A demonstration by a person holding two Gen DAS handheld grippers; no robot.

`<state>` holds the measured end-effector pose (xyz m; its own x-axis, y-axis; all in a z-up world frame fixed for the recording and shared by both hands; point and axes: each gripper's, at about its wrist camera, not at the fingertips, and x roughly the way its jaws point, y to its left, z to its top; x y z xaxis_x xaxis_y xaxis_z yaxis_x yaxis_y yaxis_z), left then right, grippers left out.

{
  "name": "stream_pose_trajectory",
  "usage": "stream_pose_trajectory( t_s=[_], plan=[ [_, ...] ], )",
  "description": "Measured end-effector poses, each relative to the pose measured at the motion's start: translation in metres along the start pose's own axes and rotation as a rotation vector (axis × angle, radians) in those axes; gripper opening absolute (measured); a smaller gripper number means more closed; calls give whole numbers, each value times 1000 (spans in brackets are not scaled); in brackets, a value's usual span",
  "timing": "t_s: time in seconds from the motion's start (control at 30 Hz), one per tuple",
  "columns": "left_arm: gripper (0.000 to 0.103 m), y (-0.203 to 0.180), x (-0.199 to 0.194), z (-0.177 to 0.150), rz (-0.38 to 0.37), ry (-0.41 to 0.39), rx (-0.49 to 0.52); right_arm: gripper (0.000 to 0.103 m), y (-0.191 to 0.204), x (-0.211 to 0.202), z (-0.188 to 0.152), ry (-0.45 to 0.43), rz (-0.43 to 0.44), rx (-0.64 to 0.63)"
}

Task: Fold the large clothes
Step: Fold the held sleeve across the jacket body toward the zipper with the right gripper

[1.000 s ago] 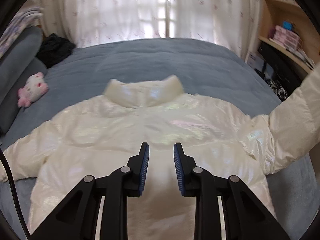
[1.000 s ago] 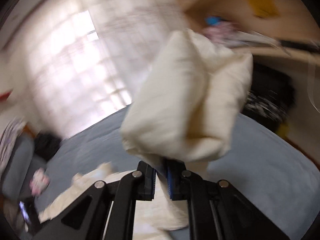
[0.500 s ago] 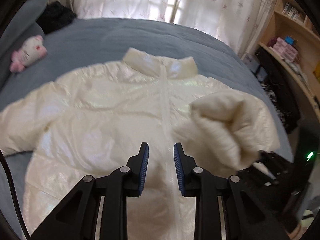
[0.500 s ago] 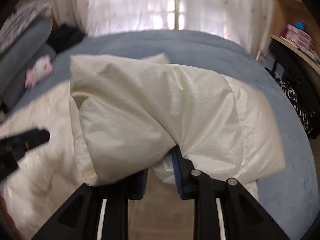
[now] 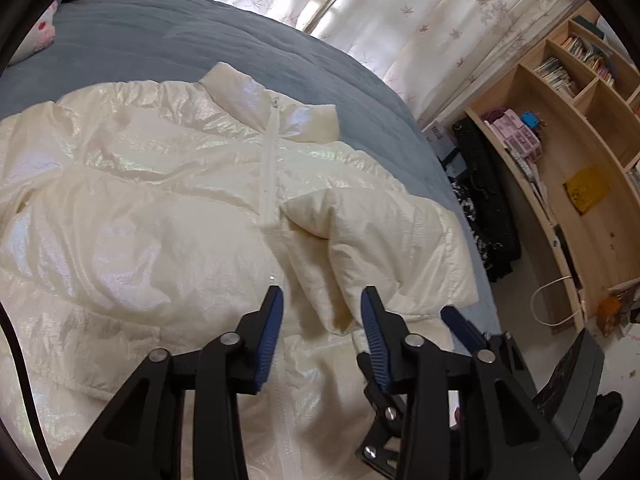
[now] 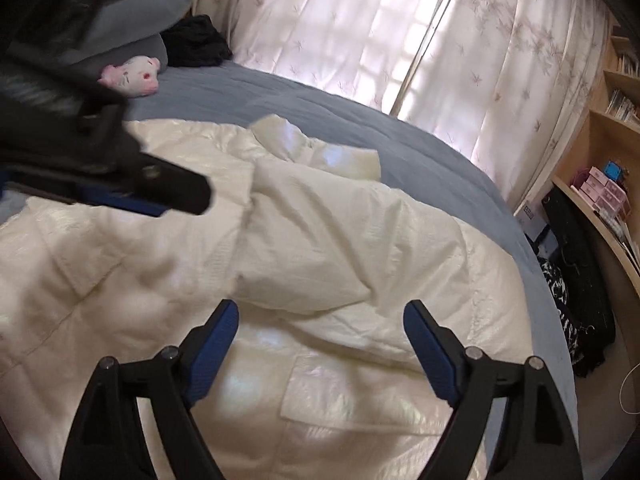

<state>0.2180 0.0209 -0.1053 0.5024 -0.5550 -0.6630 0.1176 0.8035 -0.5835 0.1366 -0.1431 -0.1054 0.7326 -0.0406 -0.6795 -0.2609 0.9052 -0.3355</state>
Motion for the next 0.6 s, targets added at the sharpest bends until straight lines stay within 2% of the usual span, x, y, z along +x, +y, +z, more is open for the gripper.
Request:
stream_pose_trajectory(
  t_s=[0.07,0.17,0.3,0.37,0.47,0.53,0.6],
  plan=[
    [51,1,4,-1,-40,23,-3,85,-8,-4,-5,4,22,46],
    [51,2,18,-3,-92,64,-20,85,-30,-6,-14,17,71,144],
    [51,-2,41,-5,-170,98,-63,85,-55,-6,-29,37,45,246],
    [51,-7,52,-5,-185,108,-66,85,-62,-2,-39,62,18,276],
    [51,-15,71,-3,-203,133,-76,85,-65,8,-54,102,33,313],
    [41,-20,81,-2,-184,122,-70,83,-66,13,-61,114,44,337],
    [9,-24,88,0,-130,113,-57,80,-65,17,-68,119,49,352]
  ],
)
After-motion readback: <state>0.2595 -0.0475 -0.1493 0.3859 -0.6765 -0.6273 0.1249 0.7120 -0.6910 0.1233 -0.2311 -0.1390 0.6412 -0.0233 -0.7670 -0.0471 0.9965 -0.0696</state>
